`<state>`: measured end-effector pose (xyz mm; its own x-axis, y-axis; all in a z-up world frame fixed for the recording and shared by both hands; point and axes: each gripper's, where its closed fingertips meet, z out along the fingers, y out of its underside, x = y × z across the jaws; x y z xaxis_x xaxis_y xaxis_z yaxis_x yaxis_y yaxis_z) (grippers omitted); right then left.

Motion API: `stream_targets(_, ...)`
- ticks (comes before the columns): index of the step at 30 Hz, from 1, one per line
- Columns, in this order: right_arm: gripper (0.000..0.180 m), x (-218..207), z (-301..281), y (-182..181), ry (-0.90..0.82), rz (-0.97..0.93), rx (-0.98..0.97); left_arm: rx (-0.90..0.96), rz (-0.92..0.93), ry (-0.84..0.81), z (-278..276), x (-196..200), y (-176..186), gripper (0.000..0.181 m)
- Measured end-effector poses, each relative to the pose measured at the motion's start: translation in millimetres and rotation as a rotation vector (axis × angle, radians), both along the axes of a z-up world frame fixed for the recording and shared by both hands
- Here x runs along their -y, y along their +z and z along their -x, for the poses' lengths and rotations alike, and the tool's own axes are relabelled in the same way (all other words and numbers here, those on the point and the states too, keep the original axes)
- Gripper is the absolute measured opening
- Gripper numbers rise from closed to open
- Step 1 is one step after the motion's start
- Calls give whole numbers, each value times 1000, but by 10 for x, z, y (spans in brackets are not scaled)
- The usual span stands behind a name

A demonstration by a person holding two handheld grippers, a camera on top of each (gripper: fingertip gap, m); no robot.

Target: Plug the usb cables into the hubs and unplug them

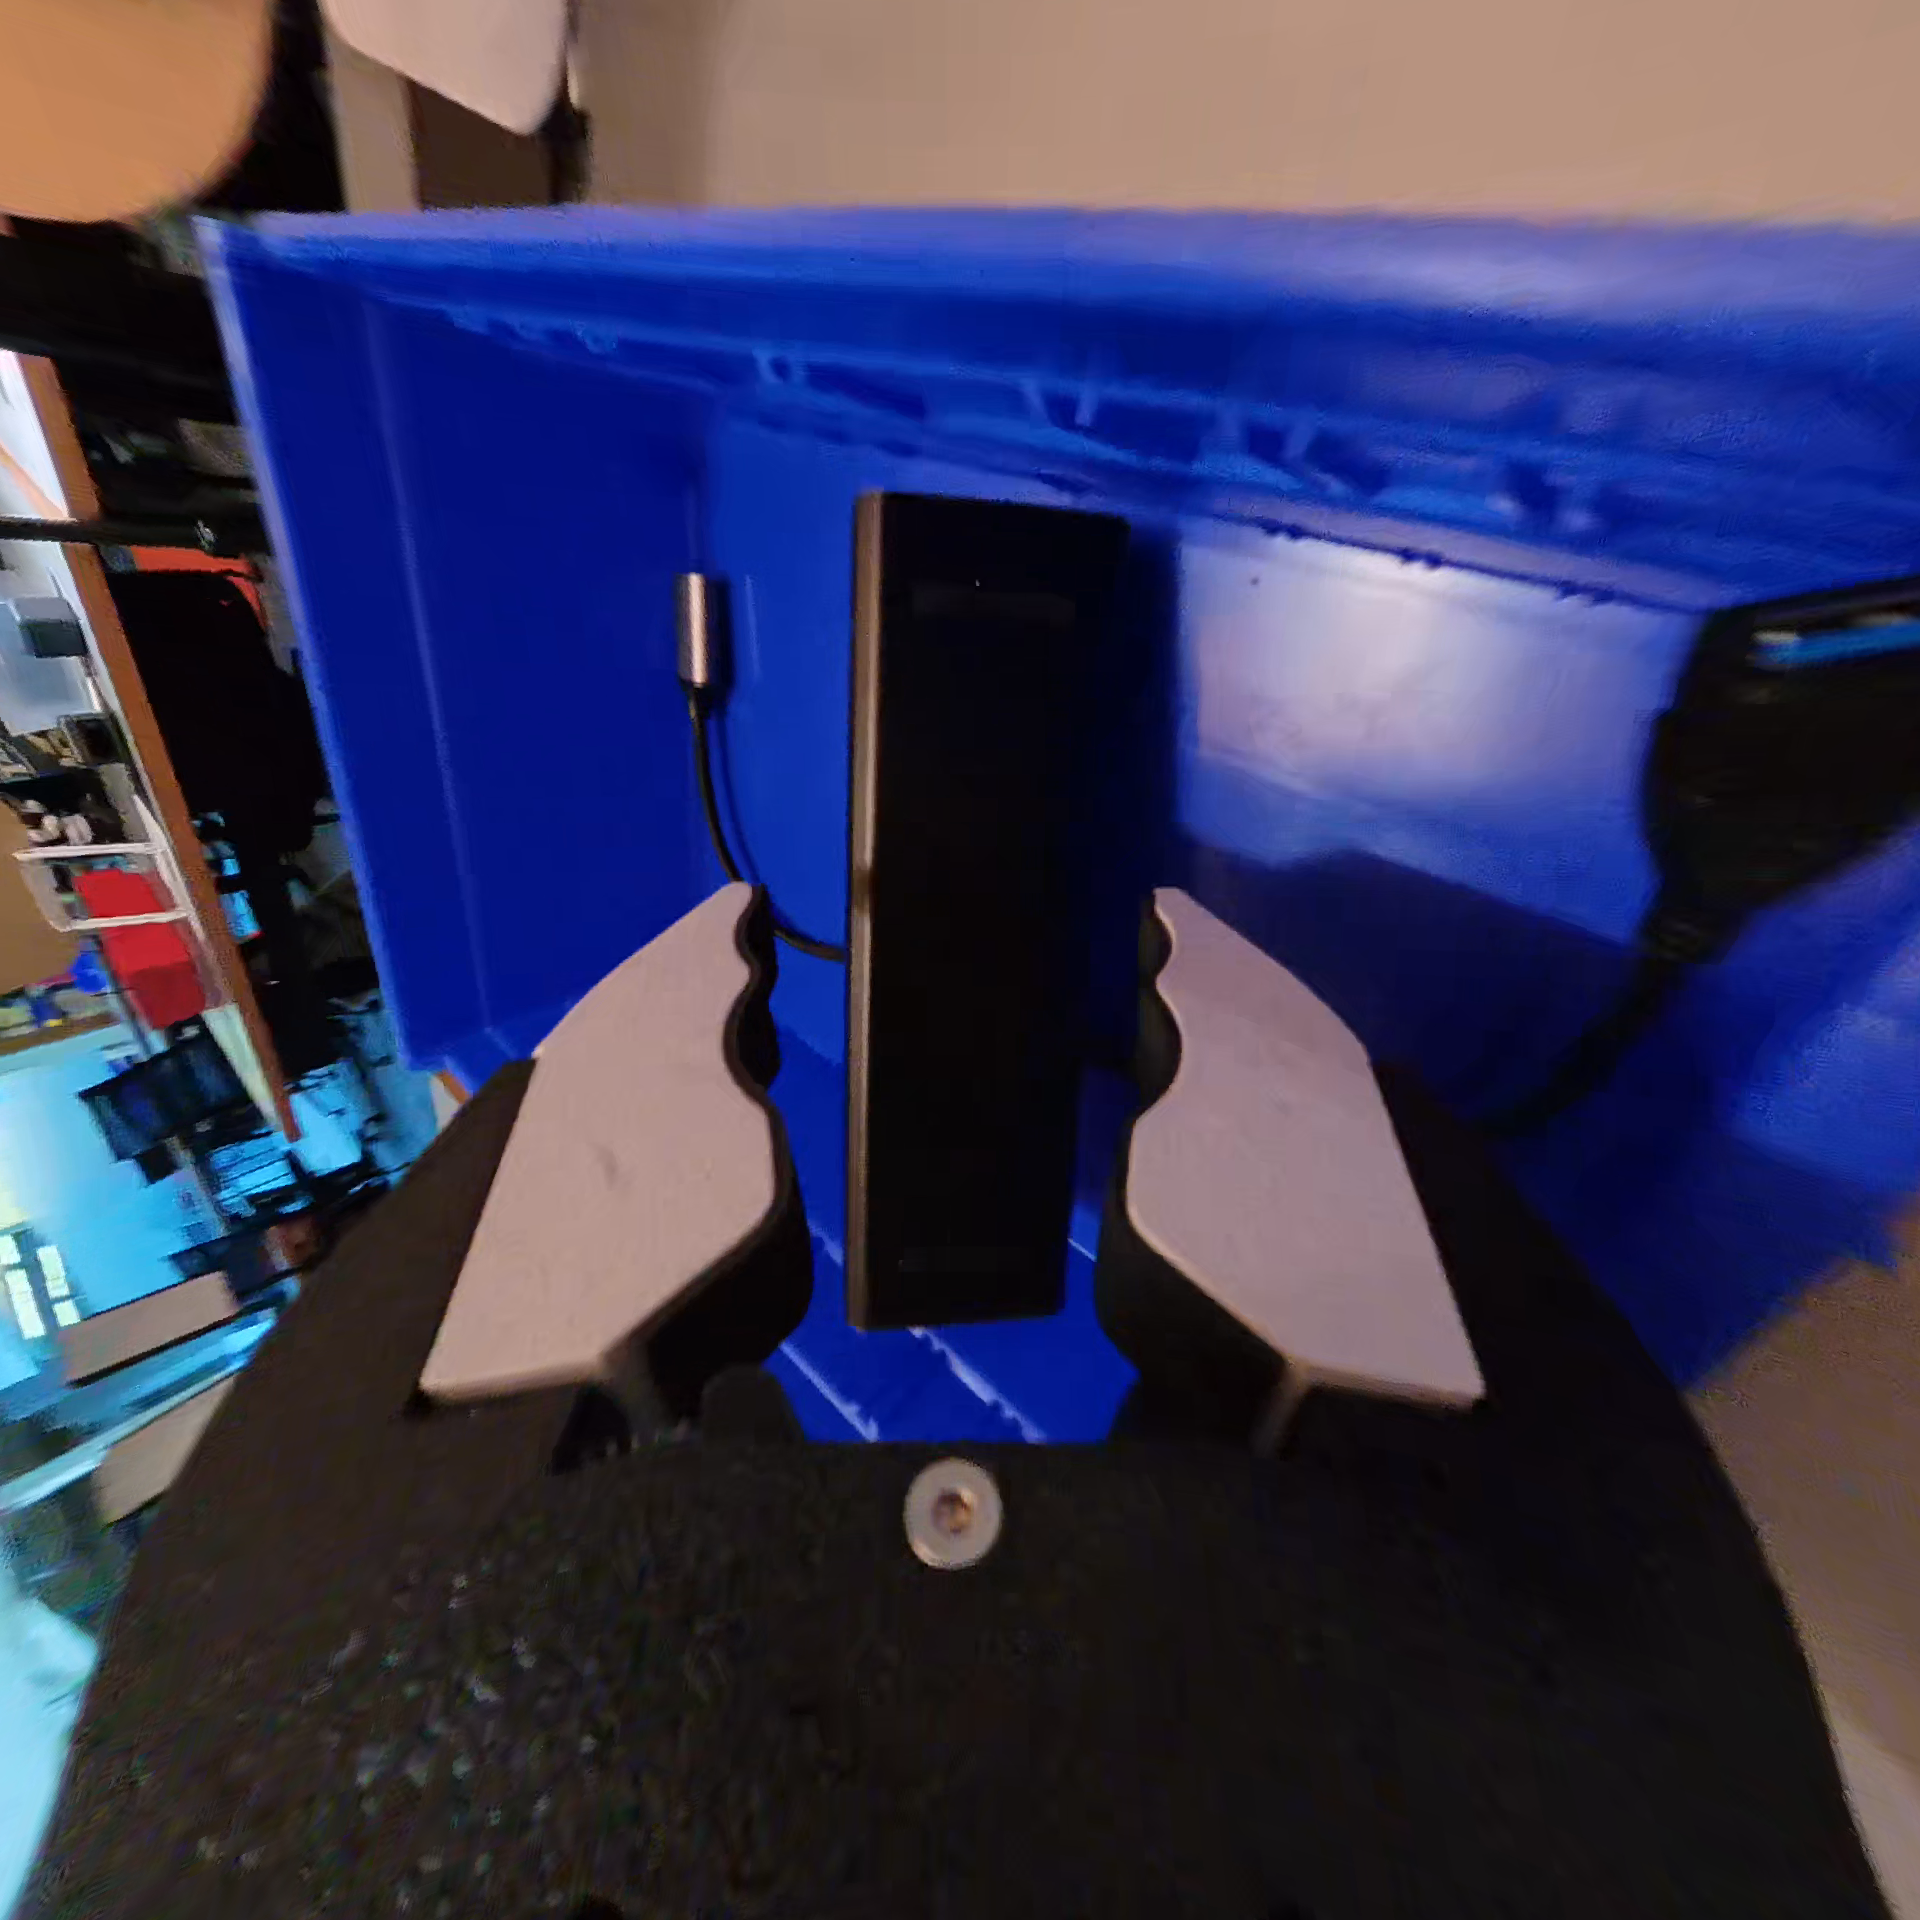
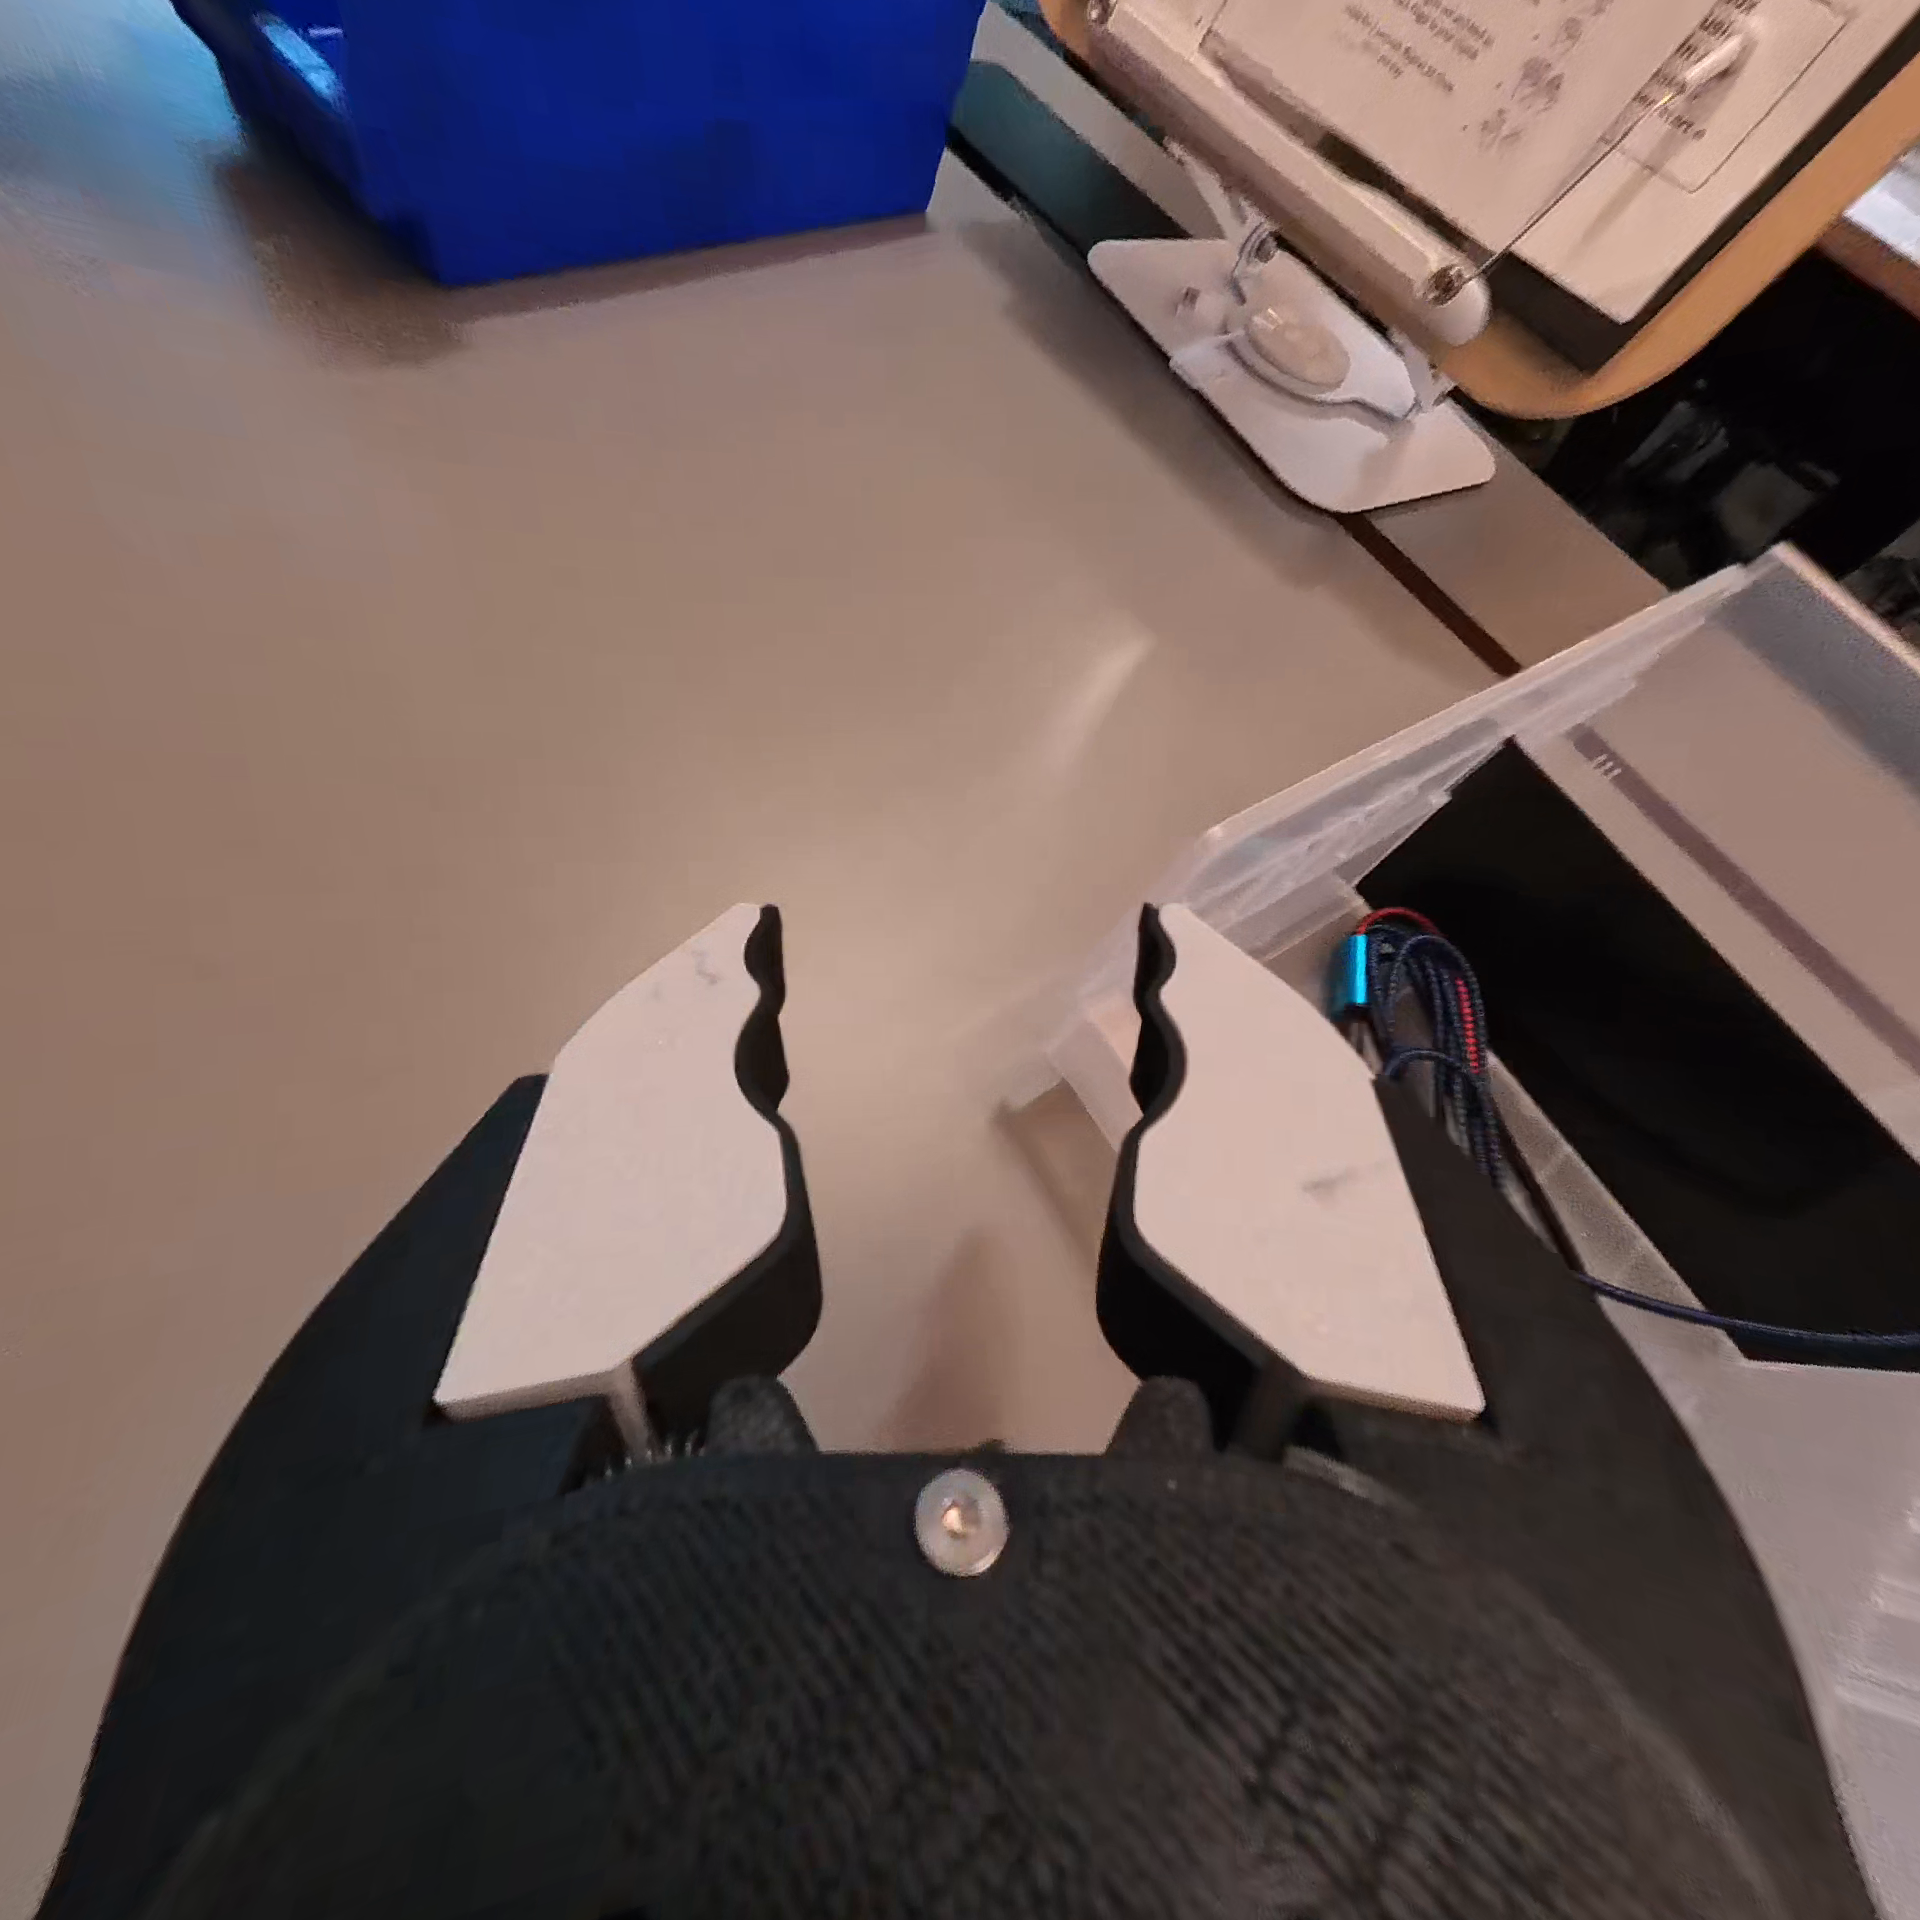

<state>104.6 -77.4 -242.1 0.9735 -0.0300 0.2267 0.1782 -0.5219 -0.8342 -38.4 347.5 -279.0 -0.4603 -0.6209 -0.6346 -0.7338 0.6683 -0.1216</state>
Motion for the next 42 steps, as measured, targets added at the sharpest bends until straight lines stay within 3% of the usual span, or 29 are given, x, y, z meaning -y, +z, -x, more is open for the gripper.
stream_targets(1, 68, 11, 17, -27, 7, 19, -1, -40, -30, -6, -30, -46, -74, 67)
stream_targets(6, 68, 129, 2, 85, -2, -37, -5, -135, -87, 32, -53, -194, -318, 65)
stream_targets(12, 69, 228, -50, 223, -20, -132, -85, -64, -191, 63, -95, -270, -229, 61)
stream_targets(16, 76, 238, -13, 289, 4, -163, -56, 142, -185, 121, -148, -223, 303, 60)
stream_targets(21, 76, 196, 60, 451, 27, -234, -55, 497, -52, 132, -150, 97, 1438, 60)
stream_targets(26, 77, 102, 277, 545, 91, -245, -6, 867, 359, -20, -95, 871, 2465, 60)
stream_targets(30, 81, 8, 541, 725, 157, -289, 33, 941, 848, -300, -18, 1712, 2756, 60)
stream_targets(36, 81, -81, 1065, 1333, 233, -502, -9, 815, 1570, -707, 165, 2736, 2362, 60)
stream_targets(39, 77, -213, 1322, 1595, 249, -580, -33, 740, 1791, -800, 159, 3050, 1957, 60)
stream_targets(41, 67, -375, 1454, 1601, 271, -540, -36, 689, 1861, -853, 151, 3227, 1706, 60)
stream_targets(42, 71, -488, 1446, 1540, 252, -496, -36, 675, 1892, -871, 148, 3302, 1617, 60)
